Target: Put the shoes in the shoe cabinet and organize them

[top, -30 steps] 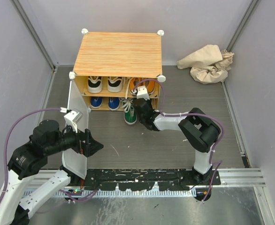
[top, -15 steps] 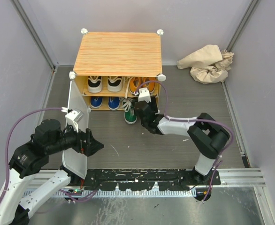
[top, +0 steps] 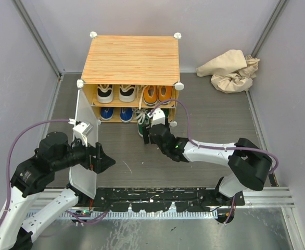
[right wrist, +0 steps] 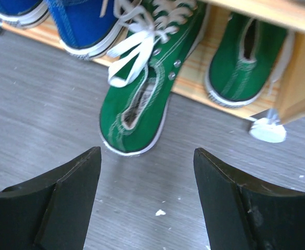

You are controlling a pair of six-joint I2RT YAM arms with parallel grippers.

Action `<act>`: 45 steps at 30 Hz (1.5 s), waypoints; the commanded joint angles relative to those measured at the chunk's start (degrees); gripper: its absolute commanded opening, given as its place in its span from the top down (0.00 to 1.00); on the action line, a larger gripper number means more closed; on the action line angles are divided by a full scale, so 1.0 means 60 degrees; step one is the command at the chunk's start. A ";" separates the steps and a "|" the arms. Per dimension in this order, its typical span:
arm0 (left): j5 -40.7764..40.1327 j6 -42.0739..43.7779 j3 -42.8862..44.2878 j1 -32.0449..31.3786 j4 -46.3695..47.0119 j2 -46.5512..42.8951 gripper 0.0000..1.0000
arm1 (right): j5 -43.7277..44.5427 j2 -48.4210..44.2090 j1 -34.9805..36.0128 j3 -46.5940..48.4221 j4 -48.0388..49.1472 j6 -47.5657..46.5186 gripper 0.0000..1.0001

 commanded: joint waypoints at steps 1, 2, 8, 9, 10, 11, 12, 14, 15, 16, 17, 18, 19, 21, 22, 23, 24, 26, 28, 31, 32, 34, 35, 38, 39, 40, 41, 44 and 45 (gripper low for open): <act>0.0058 0.0190 0.0088 0.0007 0.0462 -0.0028 0.02 | -0.0723 0.0520 0.0093 0.0299 0.0640 0.0589 0.24; 0.0066 0.0204 0.0120 0.0018 0.0439 -0.0035 0.02 | -0.0809 0.0686 0.0086 0.0373 0.0796 0.0631 0.24; 0.0043 0.0168 0.0083 0.0010 0.0433 -0.0166 0.02 | -0.0740 0.1647 0.0069 0.0974 0.1181 0.0646 0.25; 0.0052 0.0161 0.0063 0.0009 0.0426 -0.0178 0.02 | -0.0657 0.1788 0.0074 0.1033 0.1255 0.0653 0.26; 0.0053 0.0156 0.0046 0.0014 0.0427 -0.0192 0.02 | -0.0570 0.1916 0.0067 0.1067 0.1382 0.0654 0.27; 0.0049 0.0163 0.0014 0.0006 0.0428 -0.0216 0.02 | -0.0471 0.2036 0.0079 0.1079 0.1528 0.0633 0.28; 0.0047 0.0164 -0.0001 0.0003 0.0433 -0.0223 0.02 | -0.0342 0.2168 0.0081 0.1073 0.1705 0.0618 0.30; 0.0048 0.0178 -0.0013 0.0008 0.0426 -0.0233 0.02 | -0.0095 0.2360 0.0073 0.1024 0.2068 0.0535 0.36; 0.0049 0.0178 -0.0022 0.0010 0.0420 -0.0225 0.02 | 0.0035 0.2454 0.0073 0.1028 0.2198 0.0498 0.39; 0.0056 0.0175 -0.0016 0.0020 0.0414 -0.0246 0.02 | 0.0159 0.2530 0.0080 0.1059 0.2274 0.0469 0.42; 0.0046 0.0191 -0.0015 0.0018 0.0402 -0.0247 0.02 | 0.0259 0.2598 0.0075 0.1102 0.2284 0.0431 0.51; 0.0054 0.0193 -0.0015 0.0014 0.0390 -0.0254 0.02 | 0.0352 0.2620 0.0073 0.1144 0.2250 0.0377 0.67; 0.0039 0.0201 -0.0026 0.0011 0.0370 -0.0266 0.02 | 0.0471 0.2582 0.0073 0.1138 0.2235 0.0357 0.87; 0.0005 0.0192 -0.0032 0.0013 0.0355 -0.0298 0.02 | 0.0818 0.2341 0.0122 0.0847 0.2667 0.0286 0.98; 0.0013 0.0193 -0.0030 0.0011 0.0364 -0.0319 0.02 | 0.1160 0.2159 0.0176 0.0627 0.3264 0.0209 0.99; 0.0006 0.0180 -0.0030 0.0009 0.0354 -0.0311 0.02 | 0.1497 0.1964 0.0219 0.0374 0.3794 0.0071 0.99; 0.0011 0.0179 -0.0030 0.0005 0.0376 -0.0319 0.02 | 0.1805 0.1804 0.0259 0.0203 0.4246 -0.0089 0.99; 0.0008 0.0179 -0.0044 0.0007 0.0358 -0.0309 0.02 | 0.2225 0.1619 0.0310 0.0032 0.5067 -0.0485 0.99; 0.0010 0.0155 -0.0058 0.0020 0.0364 -0.0291 0.02 | 0.2366 0.1656 0.0303 0.0116 0.5698 -0.0937 0.99; 0.0009 0.0134 -0.0073 0.0007 0.0387 -0.0285 0.02 | 0.2440 0.1953 0.0281 0.0410 0.6433 -0.1625 0.99; 0.0004 0.0135 -0.0074 0.0012 0.0382 -0.0290 0.02 | 0.2424 0.2101 0.0247 0.0612 0.6570 -0.1772 0.99; 0.0003 0.0124 -0.0074 0.0008 0.0372 -0.0287 0.02 | 0.2292 0.2404 0.0121 0.0953 0.6634 -0.1835 0.99; -0.0011 0.0141 -0.0074 0.0012 0.0371 -0.0280 0.02 | 0.2241 0.2572 0.0055 0.1114 0.6656 -0.1844 0.99; -0.0016 0.0149 -0.0083 0.0011 0.0351 -0.0278 0.02 | 0.2370 0.3142 -0.0130 0.1673 0.6681 -0.1849 0.99; -0.0010 0.0149 -0.0084 0.0002 0.0348 -0.0278 0.02 | 0.2407 0.3338 -0.0202 0.1843 0.6698 -0.1831 0.99; -0.0013 0.0149 -0.0077 0.0008 0.0341 -0.0275 0.02 | 0.2407 0.3532 -0.0286 0.2016 0.6693 -0.1794 0.99; -0.0014 0.0148 -0.0074 0.0012 0.0340 -0.0274 0.02 | 0.2364 0.3714 -0.0357 0.2170 0.6680 -0.1760 0.99; 0.0008 0.0149 -0.0081 -0.0001 0.0348 -0.0293 0.02 | 0.2334 0.4289 -0.0496 0.2649 0.6553 -0.1745 0.99; 0.0020 0.0147 -0.0088 0.0011 0.0339 -0.0306 0.02 | 0.2373 0.4437 -0.0528 0.2769 0.6510 -0.1750 0.99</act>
